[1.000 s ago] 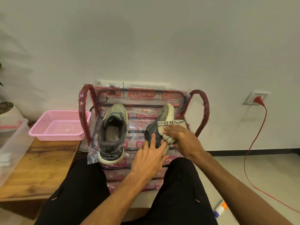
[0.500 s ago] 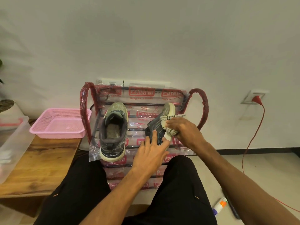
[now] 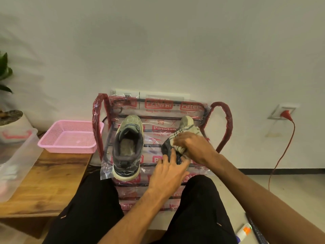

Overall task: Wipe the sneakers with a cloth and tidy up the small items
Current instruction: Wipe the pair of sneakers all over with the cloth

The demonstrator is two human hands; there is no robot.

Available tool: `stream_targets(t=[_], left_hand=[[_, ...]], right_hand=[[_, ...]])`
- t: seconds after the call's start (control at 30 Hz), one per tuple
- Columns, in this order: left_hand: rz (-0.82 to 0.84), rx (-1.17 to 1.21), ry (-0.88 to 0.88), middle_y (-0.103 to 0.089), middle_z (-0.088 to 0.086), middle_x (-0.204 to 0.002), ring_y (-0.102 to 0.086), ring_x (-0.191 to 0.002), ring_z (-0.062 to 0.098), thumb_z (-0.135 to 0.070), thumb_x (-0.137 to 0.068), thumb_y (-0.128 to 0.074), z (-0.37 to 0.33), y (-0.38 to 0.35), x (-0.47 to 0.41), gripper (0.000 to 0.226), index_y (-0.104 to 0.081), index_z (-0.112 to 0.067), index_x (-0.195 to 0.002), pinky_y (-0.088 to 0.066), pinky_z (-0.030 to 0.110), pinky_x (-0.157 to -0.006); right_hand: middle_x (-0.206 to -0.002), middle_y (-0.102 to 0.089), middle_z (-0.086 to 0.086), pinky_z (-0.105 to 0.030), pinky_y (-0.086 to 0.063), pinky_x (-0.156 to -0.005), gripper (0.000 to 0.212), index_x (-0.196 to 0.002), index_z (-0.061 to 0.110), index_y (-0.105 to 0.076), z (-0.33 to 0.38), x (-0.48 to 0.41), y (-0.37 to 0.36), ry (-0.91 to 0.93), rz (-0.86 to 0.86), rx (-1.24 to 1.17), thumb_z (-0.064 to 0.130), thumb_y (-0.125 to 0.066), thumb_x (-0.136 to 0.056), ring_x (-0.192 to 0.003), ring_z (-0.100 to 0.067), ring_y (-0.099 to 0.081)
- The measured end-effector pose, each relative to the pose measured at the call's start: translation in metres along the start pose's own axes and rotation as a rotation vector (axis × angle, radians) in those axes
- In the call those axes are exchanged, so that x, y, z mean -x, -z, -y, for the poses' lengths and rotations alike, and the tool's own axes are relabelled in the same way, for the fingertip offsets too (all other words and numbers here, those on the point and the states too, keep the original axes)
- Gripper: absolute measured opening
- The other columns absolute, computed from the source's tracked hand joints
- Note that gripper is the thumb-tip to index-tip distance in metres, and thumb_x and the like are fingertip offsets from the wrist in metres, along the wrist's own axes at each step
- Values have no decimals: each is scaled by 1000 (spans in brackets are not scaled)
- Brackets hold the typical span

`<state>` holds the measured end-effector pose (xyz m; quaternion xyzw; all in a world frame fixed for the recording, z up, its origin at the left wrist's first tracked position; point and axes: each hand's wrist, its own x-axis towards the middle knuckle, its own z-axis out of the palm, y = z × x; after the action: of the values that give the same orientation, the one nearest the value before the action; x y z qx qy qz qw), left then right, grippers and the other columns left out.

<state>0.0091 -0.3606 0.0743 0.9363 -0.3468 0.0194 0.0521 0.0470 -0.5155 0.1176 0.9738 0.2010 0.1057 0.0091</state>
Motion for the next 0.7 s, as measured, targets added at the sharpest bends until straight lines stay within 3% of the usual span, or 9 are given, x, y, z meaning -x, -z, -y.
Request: stream_targets(t=[0.1, 0.23, 0.43, 0.57, 0.7], left_hand=[[-39, -32, -14, -23, 30, -153, -36, -131, 47, -45, -104, -29, -2, -5, 1, 42, -22, -21, -137, -33, 54, -106], [-25, -53, -46, -12, 29, -157, -27, -137, 50, -41, -104, -35, -9, 0, -3, 46, -22, -19, -142, -27, 58, -110], [-160, -6, -51, -49, 23, -137, -57, -109, 43, -42, -94, -57, -4, -13, -1, 43, -43, -19, -127, -51, 53, -86], [-207, -55, -94, -51, 21, -134, -58, -110, 46, -42, -89, -66, -3, -12, -5, 46, -49, -20, -125, -52, 54, -86], [-244, -41, -91, -52, 17, -131, -60, -107, 43, -41, -87, -68, -3, -13, -5, 44, -50, -22, -122, -54, 52, -84]], right_hand=[[-128, -64, -3, -32, -37, -107, 39, -121, 15, -67, -6, 5, 3, 64, 37, -25, 3, -67, -84, -126, -19, -53], [-127, -64, -6, -33, -44, -103, 34, -122, 15, -66, -22, -7, 13, -60, 38, 88, 7, -63, -89, -122, -21, -56], [-125, -65, 0, -34, -50, -96, 36, -119, 18, -68, -15, -6, 14, 33, 143, -88, 6, -65, -85, -118, -17, -57], [-127, -63, -2, -32, -48, -99, 34, -122, 19, -66, -30, -6, 18, -75, 72, 100, 16, -66, -89, -121, -18, -56], [-131, -62, -1, -34, -47, -101, 40, -125, 19, -65, -17, 3, 16, -56, 81, -100, 7, -64, -86, -123, -17, -54]])
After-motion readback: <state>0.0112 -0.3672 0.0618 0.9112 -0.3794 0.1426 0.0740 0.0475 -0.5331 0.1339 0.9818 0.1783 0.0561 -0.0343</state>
